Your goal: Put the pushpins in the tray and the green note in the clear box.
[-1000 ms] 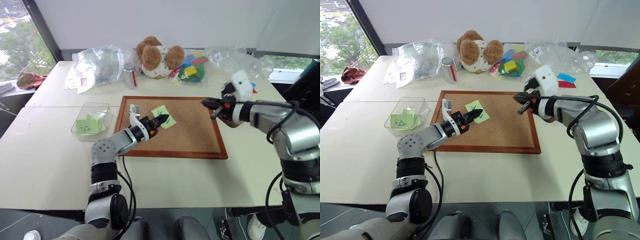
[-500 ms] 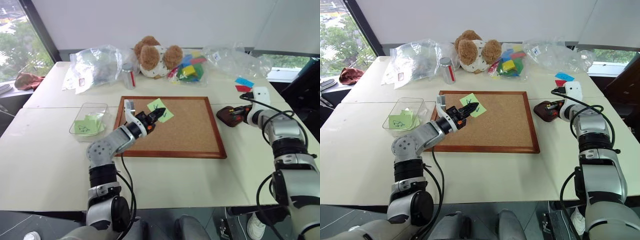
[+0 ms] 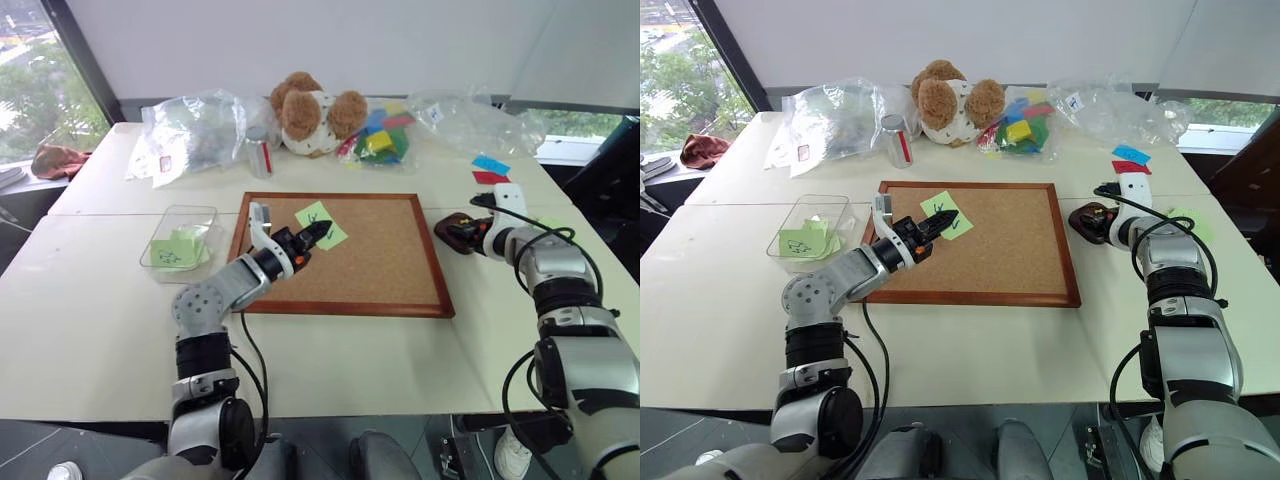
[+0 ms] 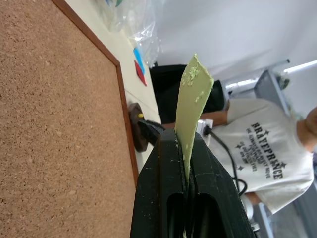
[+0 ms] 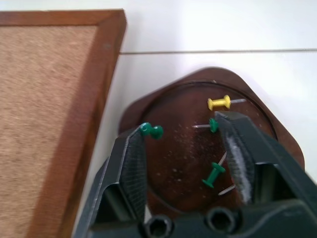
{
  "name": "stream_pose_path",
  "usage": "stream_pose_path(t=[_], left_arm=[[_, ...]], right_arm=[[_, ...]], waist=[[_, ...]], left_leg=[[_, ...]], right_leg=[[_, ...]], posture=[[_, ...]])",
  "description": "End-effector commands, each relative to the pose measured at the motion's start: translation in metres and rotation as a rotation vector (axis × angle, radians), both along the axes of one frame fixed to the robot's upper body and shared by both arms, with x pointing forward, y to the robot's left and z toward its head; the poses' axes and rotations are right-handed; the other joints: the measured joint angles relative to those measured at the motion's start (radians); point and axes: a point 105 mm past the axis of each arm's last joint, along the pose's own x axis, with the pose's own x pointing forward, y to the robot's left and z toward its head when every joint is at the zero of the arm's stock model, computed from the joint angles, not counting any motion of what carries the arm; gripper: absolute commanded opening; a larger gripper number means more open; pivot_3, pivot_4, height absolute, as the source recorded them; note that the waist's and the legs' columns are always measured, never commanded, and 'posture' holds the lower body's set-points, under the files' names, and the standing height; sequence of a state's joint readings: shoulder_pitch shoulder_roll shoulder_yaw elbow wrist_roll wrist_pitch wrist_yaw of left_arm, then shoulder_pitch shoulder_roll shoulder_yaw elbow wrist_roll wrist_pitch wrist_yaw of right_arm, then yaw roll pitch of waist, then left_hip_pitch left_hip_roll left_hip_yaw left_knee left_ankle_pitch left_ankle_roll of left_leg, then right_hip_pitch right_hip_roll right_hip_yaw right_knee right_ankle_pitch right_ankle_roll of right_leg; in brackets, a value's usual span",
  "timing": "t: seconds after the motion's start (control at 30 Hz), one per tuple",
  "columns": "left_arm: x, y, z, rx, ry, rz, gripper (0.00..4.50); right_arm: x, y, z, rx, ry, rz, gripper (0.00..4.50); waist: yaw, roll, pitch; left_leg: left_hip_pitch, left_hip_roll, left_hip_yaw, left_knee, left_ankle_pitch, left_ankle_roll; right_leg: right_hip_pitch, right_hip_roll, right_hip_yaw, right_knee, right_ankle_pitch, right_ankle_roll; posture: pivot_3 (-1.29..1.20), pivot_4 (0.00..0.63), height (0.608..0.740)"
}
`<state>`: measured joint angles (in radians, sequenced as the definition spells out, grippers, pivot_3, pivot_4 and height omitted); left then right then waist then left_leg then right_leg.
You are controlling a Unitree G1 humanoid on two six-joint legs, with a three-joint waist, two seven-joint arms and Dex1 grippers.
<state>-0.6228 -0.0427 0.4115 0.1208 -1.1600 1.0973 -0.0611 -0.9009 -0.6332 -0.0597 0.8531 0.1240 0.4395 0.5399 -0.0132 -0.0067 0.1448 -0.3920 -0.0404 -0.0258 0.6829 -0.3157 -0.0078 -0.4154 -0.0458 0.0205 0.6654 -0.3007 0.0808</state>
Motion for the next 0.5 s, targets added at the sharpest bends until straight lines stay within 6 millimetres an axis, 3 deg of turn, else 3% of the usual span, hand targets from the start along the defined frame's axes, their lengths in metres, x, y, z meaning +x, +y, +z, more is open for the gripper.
stream_pose_path(t=[0.03, 0.3, 0.43, 0.5], left_arm=[[-0.002, 0.001, 0.016, 0.011, -0.086, 0.004, 0.0], [-0.003, 0.008, 0.036, 0.041, -0.17, 0.062, 0.0], [-0.004, 0.02, 0.053, 0.043, -0.22, 0.115, 0.0], [-0.006, 0.031, 0.066, 0.066, -0.262, 0.17, 0.0]], right_arm=[[-0.001, 0.003, 0.04, -0.006, -0.11, 0.032, 2.47], [-0.023, 0.025, 0.07, -0.032, -0.154, 0.145, 2.47], [-0.042, 0.055, 0.084, -0.014, -0.18, 0.299, 2.47], [-0.063, 0.086, 0.094, 0.011, -0.206, 0.489, 2.47]], waist=[[0.0, 0.0, 0.0], [0.003, 0.0, 0.0], [0.001, 0.0, 0.0], [0.002, 0.0, 0.0]], left_leg=[[0.0, 0.0, 0.0, 0.0, 0.0, 0.0], [0.0, 0.0, 0.0, 0.0, 0.0, 0.0], [0.0, 0.0, -0.001, 0.0, 0.0, 0.0], [0.0, 0.0, -0.001, 0.0, 0.0, 0.0]], right_leg=[[0.0, 0.0, 0.0, 0.0, 0.0, 0.0], [0.0, 0.0, 0.0, 0.0, 0.0, 0.0], [0.0, 0.0, 0.0, 0.0, 0.0, 0.0], [0.0, 0.0, 0.0, 0.0, 0.0, 0.0]], posture=[[0.0, 0.15, 0.74], [0.0, 0.15, 0.74], [0.0, 0.15, 0.74], [0.0, 0.15, 0.74]])
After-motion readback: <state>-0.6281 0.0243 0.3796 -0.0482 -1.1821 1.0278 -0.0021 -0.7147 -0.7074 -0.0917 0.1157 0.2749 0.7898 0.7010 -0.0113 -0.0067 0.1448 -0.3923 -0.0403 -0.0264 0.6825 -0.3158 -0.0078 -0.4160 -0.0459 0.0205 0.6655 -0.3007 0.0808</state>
